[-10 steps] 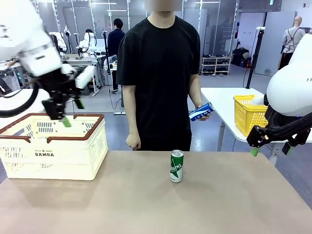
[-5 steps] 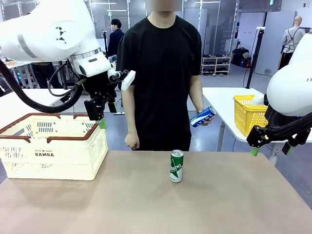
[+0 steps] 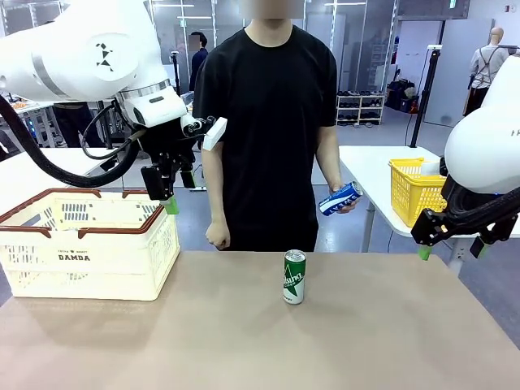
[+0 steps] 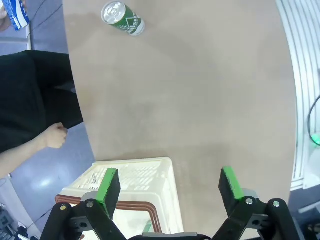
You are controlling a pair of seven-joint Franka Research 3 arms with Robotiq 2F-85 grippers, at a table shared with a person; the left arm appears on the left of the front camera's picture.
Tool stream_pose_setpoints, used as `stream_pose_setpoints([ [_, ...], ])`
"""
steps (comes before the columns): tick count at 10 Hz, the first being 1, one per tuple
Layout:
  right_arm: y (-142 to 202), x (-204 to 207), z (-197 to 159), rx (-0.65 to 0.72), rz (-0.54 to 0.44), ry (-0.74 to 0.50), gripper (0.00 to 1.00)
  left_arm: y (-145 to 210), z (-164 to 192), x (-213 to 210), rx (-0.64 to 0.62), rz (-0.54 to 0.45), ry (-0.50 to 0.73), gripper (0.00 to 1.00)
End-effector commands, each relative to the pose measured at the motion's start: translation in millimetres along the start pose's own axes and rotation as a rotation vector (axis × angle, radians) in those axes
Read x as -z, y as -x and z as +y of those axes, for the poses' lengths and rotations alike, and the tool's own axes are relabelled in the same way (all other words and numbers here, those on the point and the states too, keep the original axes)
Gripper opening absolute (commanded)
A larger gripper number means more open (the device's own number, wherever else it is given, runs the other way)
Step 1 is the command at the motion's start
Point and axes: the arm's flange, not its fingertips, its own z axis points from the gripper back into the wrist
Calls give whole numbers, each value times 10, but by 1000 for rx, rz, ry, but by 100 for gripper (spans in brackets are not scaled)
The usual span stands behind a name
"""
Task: Place the drinks into the Shopping basket.
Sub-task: Pick up one drink and place it into the Shopping basket.
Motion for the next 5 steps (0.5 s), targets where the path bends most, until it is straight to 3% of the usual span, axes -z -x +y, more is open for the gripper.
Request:
stream_pose_setpoints([
  [1,-3,-6,-19,-2,-2,3,100,-81,93,125,17,1,14,100],
  [5,-3,-6,-19,-2,-2,3,100,-620,443,547,38,-20,17,100],
])
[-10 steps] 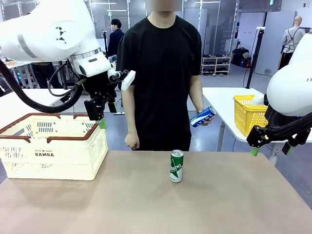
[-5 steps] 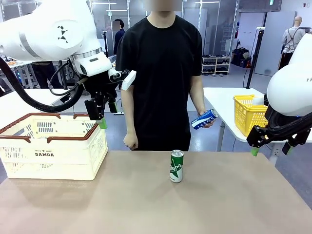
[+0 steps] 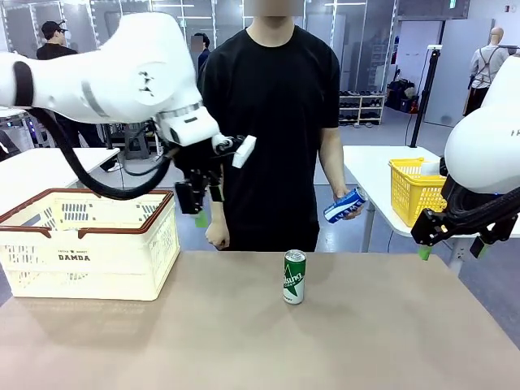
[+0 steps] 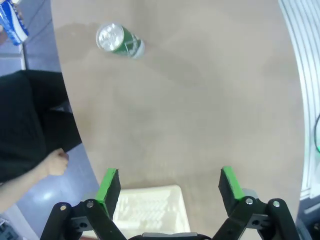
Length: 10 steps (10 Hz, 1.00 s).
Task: Place the drinks into the Shopping basket.
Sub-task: Pick up one drink and place it into the Shopping basket.
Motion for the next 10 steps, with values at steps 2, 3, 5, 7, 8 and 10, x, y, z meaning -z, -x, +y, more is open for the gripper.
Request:
stream_pose_setpoints([
  [2,-3,-6,-19,-2,-1,3,100,-471,404,301,25,-35,49,100],
  [3,-3,-6,-19,-2,-1,3,100,-618,512,424,34,-49,63,100],
  [5,-3,-6,-19,-2,-1,3,100,-898,707,639,43,-49,85,100],
  [7,-3,-6,-19,-2,-1,3,100,-939,775,754,38,-59,117,100],
  [8,-3,-6,-19,-2,-1,3,100,-904,750,748,36,-64,117,100],
  [10,-3,-6,-19,-2,-1,3,100,-725,599,650,30,-56,112,100],
])
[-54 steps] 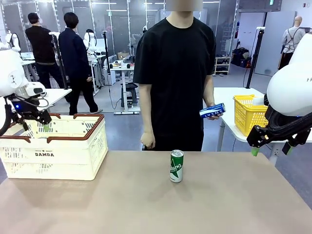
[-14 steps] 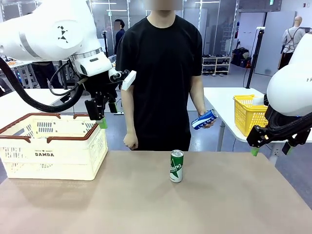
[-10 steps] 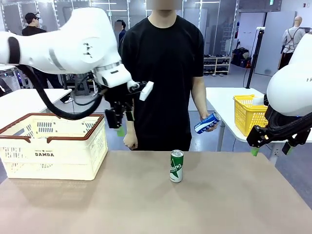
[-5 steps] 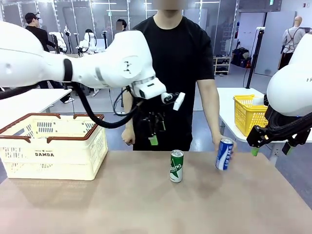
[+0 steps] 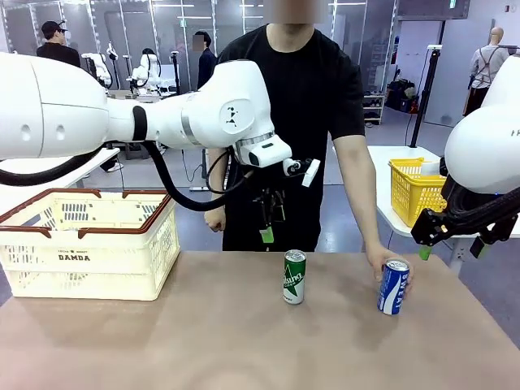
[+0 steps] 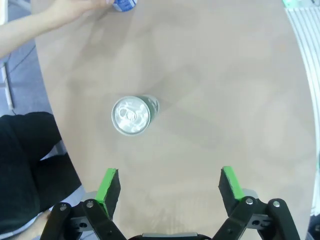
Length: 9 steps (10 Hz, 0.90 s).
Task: Place the drinks into the Shopping basket.
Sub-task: Pick up one drink and place it into the Shopping basket.
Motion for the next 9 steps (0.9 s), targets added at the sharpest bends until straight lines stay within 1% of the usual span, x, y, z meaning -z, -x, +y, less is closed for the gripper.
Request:
stream_pose_setpoints([
  [1,-3,-7,-19,-2,-2,3,100,214,-270,-182,-16,12,20,100],
  [3,-3,-7,-19,-2,-2,3,100,509,-601,-247,-44,6,28,100],
  [5,-3,-7,-19,-2,-2,3,100,762,-867,-194,-104,-7,54,100],
  [7,-3,-7,-19,-2,-2,3,100,802,-941,-106,-111,-18,72,100],
  [9,-3,-7,-19,-2,-2,3,100,772,-838,-54,-118,-26,64,100],
])
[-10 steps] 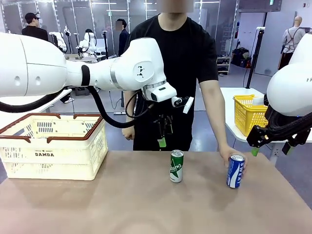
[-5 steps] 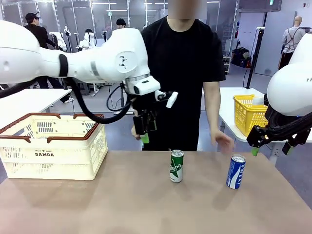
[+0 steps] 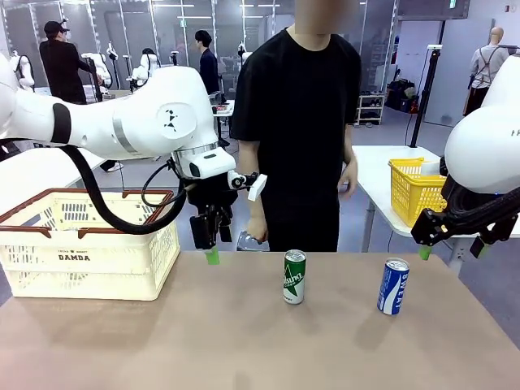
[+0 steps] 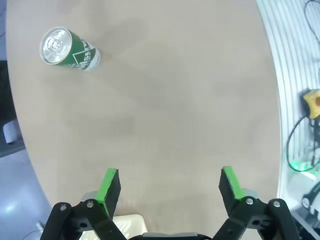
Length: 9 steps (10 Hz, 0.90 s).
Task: Place the drinks into the Shopping basket.
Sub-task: Pick up one drink and place it into the Shopping basket.
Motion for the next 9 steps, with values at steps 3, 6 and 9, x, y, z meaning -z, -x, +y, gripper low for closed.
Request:
stream_pose_setpoints([
  [3,-3,-7,-18,-2,-2,3,100,-366,370,42,47,-32,-39,100],
  [6,-3,-7,-18,-2,-2,3,100,-884,777,95,79,10,-38,100],
  [9,-3,-7,-18,-2,-2,3,100,-1314,1062,169,123,67,-30,100],
])
